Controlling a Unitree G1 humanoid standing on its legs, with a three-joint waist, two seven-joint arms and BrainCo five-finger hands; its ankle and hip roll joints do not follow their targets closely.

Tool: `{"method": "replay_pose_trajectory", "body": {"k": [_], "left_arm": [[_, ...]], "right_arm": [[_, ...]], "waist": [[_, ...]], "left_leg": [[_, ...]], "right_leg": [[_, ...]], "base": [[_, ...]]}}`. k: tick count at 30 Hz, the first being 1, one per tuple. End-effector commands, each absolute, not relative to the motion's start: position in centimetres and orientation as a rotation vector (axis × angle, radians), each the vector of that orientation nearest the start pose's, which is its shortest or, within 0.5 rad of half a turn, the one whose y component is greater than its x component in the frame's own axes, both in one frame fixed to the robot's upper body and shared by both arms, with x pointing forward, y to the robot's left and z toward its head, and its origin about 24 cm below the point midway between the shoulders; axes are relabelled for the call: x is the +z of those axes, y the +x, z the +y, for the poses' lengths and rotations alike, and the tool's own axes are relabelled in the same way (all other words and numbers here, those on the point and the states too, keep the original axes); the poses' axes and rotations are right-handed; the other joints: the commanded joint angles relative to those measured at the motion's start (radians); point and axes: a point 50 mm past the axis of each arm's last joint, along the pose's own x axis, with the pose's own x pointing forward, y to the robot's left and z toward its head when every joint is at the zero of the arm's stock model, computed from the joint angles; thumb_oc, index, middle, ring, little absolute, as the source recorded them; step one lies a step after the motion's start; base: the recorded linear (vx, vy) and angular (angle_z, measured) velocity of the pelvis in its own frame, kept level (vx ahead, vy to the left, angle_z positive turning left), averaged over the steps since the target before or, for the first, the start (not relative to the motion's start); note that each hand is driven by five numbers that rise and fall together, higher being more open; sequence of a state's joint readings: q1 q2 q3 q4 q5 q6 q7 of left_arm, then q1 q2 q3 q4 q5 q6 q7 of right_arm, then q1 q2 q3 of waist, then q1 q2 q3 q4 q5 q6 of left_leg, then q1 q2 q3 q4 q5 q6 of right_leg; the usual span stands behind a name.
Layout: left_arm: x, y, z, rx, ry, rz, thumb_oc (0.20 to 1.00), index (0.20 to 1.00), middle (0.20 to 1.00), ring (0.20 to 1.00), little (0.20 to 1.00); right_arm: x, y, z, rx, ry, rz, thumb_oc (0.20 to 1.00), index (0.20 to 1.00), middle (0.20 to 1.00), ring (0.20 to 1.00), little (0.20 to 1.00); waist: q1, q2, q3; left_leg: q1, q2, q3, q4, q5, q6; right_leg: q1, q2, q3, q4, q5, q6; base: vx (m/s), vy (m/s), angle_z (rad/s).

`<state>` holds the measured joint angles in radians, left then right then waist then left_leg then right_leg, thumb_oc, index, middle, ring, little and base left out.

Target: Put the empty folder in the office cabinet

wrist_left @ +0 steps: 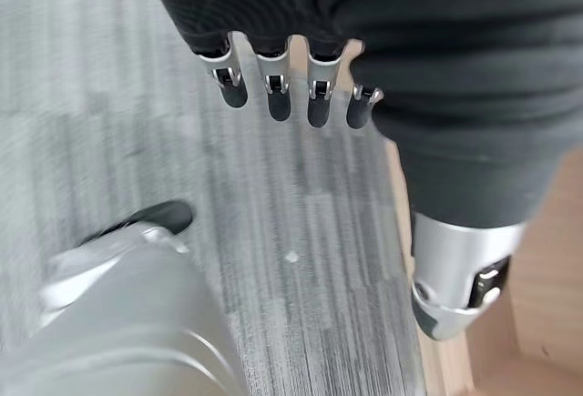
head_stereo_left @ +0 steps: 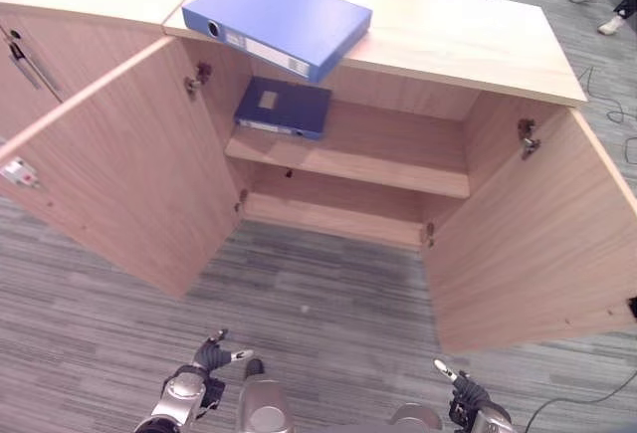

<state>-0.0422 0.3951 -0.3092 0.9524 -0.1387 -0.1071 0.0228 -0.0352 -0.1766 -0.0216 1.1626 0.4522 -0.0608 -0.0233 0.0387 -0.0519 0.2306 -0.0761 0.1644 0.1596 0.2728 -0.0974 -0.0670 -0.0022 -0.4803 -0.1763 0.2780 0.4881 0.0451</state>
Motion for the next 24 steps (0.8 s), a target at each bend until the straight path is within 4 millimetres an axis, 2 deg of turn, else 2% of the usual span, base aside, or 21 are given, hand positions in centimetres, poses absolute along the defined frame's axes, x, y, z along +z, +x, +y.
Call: {"method": "replay_pose_trajectory", "body": {"k": [1, 2, 3, 4, 5, 6, 7, 8, 9, 10, 11, 12, 13, 14, 17, 20, 21, 22, 24], "left_arm": [[-10.8, 18.2, 22.8, -0.067, 0.337, 0.722, 1.0, 1.0, 1.0, 1.0, 1.0], [-10.8, 18.2, 22.8, -0.067, 0.337, 0.722, 1.0, 1.0, 1.0, 1.0, 1.0], [-10.8, 18.3, 23.0, -0.054, 0.336, 0.727, 1.0, 1.0, 1.0, 1.0, 1.0], [-10.8, 18.3, 23.0, -0.054, 0.336, 0.726, 1.0, 1.0, 1.0, 1.0, 1.0], [-10.8, 18.3, 23.0, -0.048, 0.329, 0.727, 1.0, 1.0, 1.0, 1.0, 1.0], [-10.8, 18.3, 23.1, -0.03, 0.321, 0.728, 1.0, 1.0, 1.0, 1.0, 1.0], [-10.8, 18.3, 23.1, -0.03, 0.321, 0.728, 1.0, 1.0, 1.0, 1.0, 1.0], [-10.7, 18.5, 23.2, -0.019, 0.318, 0.725, 1.0, 1.0, 1.0, 1.0, 1.0], [-10.6, 18.7, 23.1, -0.014, 0.307, 0.719, 1.0, 1.0, 1.0, 1.0, 1.0], [-10.6, 18.7, 23.1, -0.014, 0.307, 0.719, 1.0, 1.0, 1.0, 1.0, 1.0], [-10.8, 18.4, 22.6, -0.03, 0.297, 0.725, 1.0, 1.0, 1.0, 1.0, 1.0], [-11.0, 18.2, 22.4, -0.038, 0.295, 0.73, 1.0, 1.0, 1.0, 1.0, 1.0], [-11.0, 18.2, 22.3, -0.039, 0.295, 0.731, 1.0, 1.0, 1.0, 1.0, 1.0], [-11.3, 17.7, 22.2, -0.037, 0.285, 0.745, 1.0, 1.0, 1.0, 1.0, 1.0], [-12.2, 16.5, 21.6, -0.022, 0.245, 0.784, 1.0, 1.0, 1.0, 1.0, 1.0], [-12.7, 15.8, 21.0, -0.02, 0.214, 0.802, 1.0, 1.0, 1.0, 1.0, 1.0], [-12.7, 15.7, 20.8, -0.018, 0.203, 0.803, 1.0, 1.0, 1.0, 1.0, 1.0], [-12.7, 15.8, 20.5, -0.008, 0.183, 0.796, 1.0, 1.0, 1.0, 1.0, 1.0], [-12.6, 16.0, 20.4, 0.0, 0.178, 0.787, 1.0, 1.0, 1.0, 1.0, 1.0]], "right_arm": [[-13.8, 14.1, -25.0, -0.394, 0.157, 0.929, 1.0, 1.0, 1.0, 1.0, 1.0], [-13.8, 14.2, -25.0, -0.394, 0.158, 0.929, 1.0, 1.0, 1.0, 1.0, 1.0], [-13.9, 14.2, -24.6, -0.381, 0.169, 0.927, 1.0, 1.0, 1.0, 1.0, 1.0], [-13.9, 14.2, -24.6, -0.381, 0.169, 0.926, 1.0, 1.0, 1.0, 1.0, 1.0], [-14.1, 13.8, -24.4, -0.376, 0.168, 0.941, 1.0, 1.0, 1.0, 1.0, 1.0], [-14.5, 13.1, -24.3, -0.368, 0.152, 0.974, 1.0, 1.0, 1.0, 1.0, 1.0], [-14.5, 13.1, -24.3, -0.368, 0.152, 0.974, 1.0, 1.0, 1.0, 1.0, 1.0], [-14.6, 13.0, -24.3, -0.362, 0.143, 0.983, 1.0, 1.0, 1.0, 1.0, 1.0], [-14.8, 12.3, -24.3, -0.36, 0.129, 1.011, 1.0, 1.0, 1.0, 1.0, 1.0], [-14.8, 12.3, -24.3, -0.36, 0.128, 1.012, 1.0, 1.0, 1.0, 1.0, 1.0], [-15.0, 11.3, -24.7, -0.375, 0.114, 1.039, 1.0, 1.0, 1.0, 1.0, 1.0], [-15.1, 11.0, -24.9, -0.377, 0.108, 1.047, 1.0, 1.0, 1.0, 1.0, 1.0], [-15.1, 11.0, -24.9, -0.377, 0.108, 1.048, 1.0, 1.0, 1.0, 1.0, 1.0], [-15.1, 10.6, -25.3, -0.384, 0.094, 1.057, 1.0, 1.0, 1.0, 1.0, 1.0], [-15.0, 10.0, -26.2, -0.397, 0.054, 1.078, 1.0, 1.0, 1.0, 1.0, 1.0], [-14.7, 10.1, -27.0, -0.413, 0.039, 1.068, 1.0, 1.0, 1.0, 1.0, 1.0], [-14.4, 10.3, -27.6, -0.422, 0.024, 1.058, 1.0, 1.0, 1.0, 1.0, 1.0], [-14.2, 10.4, -28.3, -0.431, 0.007, 1.053, 1.0, 1.0, 1.0, 1.0, 1.0], [-13.9, 10.6, -28.8, -0.444, 0.0, 1.044, 1.0, 1.0, 1.0, 1.0, 1.0]], "waist": [[-0.011, 0.092, -0.011], [-0.011, 0.092, -0.013], [-0.019, 0.098, -0.003], [-0.019, 0.1, -0.004], [-0.023, 0.105, 0.001], [-0.031, 0.114, 0.013], [-0.032, 0.114, 0.013], [-0.038, 0.113, 0.02], [-0.032, 0.105, 0.023], [-0.037, 0.107, 0.024], [-0.04, 0.111, 0.019], [-0.046, 0.111, 0.013], [-0.045, 0.112, 0.013], [-0.045, 0.115, 0.001], [-0.038, 0.14, -0.021], [-0.038, 0.158, -0.02], [-0.037, 0.163, -0.007], [-0.029, 0.167, 0.004], [-0.033, 0.157, 0.006]], "left_leg": [[0.104, 0.062, 0.02, -0.344, 0.169, -0.023], [0.101, 0.062, 0.02, -0.345, 0.172, -0.022], [0.128, 0.016, 0.029, -0.349, 0.151, 0.004], [0.126, 0.017, 0.029, -0.351, 0.154, 0.004], [0.141, -0.004, 0.034, -0.354, 0.146, 0.015], [0.167, -0.032, 0.038, -0.358, 0.135, 0.026], [0.166, -0.031, 0.037, -0.359, 0.135, 0.026], [0.175, -0.047, 0.036, -0.357, 0.131, 0.028], [0.195, -0.08, 0.047, -0.355, 0.116, 0.036], [0.196, -0.079, 0.042, -0.355, 0.117, 0.036], [0.207, -0.09, 0.06, -0.351, 0.107, 0.037], [0.208, -0.096, 0.066, -0.35, 0.104, 0.034], [0.209, -0.095, 0.067, -0.35, 0.104, 0.034], [0.207, -0.099, 0.084, -0.35, 0.101, 0.03], [0.21, -0.093, 0.112, -0.343, 0.1, 0.02], [0.187, -0.077, 0.116, -0.264, 0.086, 0.002], [0.157, -0.06, 0.112, -0.189, 0.082, -0.024], [0.123, -0.032, 0.083, -0.129, 0.11, -0.058], [0.097, 0.011, 0.074, -0.13, 0.149, -0.08]], "right_leg": [[-0.01, 0.01, -0.166, 0.175, -0.27, 0.217], [-0.011, 0.011, -0.167, 0.17, -0.265, 0.217], [-0.032, 0.094, -0.175, 0.184, -0.327, 0.21], [-0.032, 0.096, -0.176, 0.179, -0.322, 0.21], [-0.046, 0.148, -0.193, 0.173, -0.361, 0.198], [-0.085, 0.235, -0.241, 0.158, -0.431, 0.177], [-0.085, 0.236, -0.242, 0.156, -0.43, 0.177], [-0.115, 0.277, -0.268, 0.142, -0.446, 0.168], [-0.13, 0.281, -0.36, 0.104, -0.438, 0.177], [-0.124, 0.282, -0.367, 0.1, -0.437, 0.177], [-0.101, 0.252, -0.406, 0.076, -0.464, 0.14], [-0.08, 0.261, -0.391, 0.028, -0.485, 0.121], [-0.078, 0.264, -0.391, 0.024, -0.483, 0.12], [-0.043, 0.273, -0.389, -0.036, -0.489, 0.109], [0.001, 0.284, -0.367, -0.113, -0.501, 0.091], [0.038, 0.305, -0.314, -0.178, -0.521, 0.079], [0.059, 0.307, -0.291, -0.215, -0.525, 0.068], [0.087, 0.309, -0.264, -0.247, -0.532, 0.062], [0.094, 0.291, -0.262, -0.256, -0.531, 0.067]], "base": [[0.06, 0.336, -0.6], [0.1, 0.477, -0.51], [0.07, 0.309, -0.09], [0.09, 0.442, 0.05], [0.05, 0.316, 0.11], [0.05, 0.312, -0.01], [0.05, 0.251, -0.06], [0.05, 0.176, -0.04], [0.05, 0.174, -0.03], [0.05, 0.141, -0.03], [0.02, 0.017, -0.07], [0.0, 0.0, 0.0], [0.0, -0.023, 0.16], [0.01, 0.003, 0.04], [0.02, -0.013, -0.27], [-0.01, -0.043, -0.53], [-0.06, -0.004, -0.78], [-0.07, 0.054, -0.79], [-0.03, 0.078, -0.75]]}}
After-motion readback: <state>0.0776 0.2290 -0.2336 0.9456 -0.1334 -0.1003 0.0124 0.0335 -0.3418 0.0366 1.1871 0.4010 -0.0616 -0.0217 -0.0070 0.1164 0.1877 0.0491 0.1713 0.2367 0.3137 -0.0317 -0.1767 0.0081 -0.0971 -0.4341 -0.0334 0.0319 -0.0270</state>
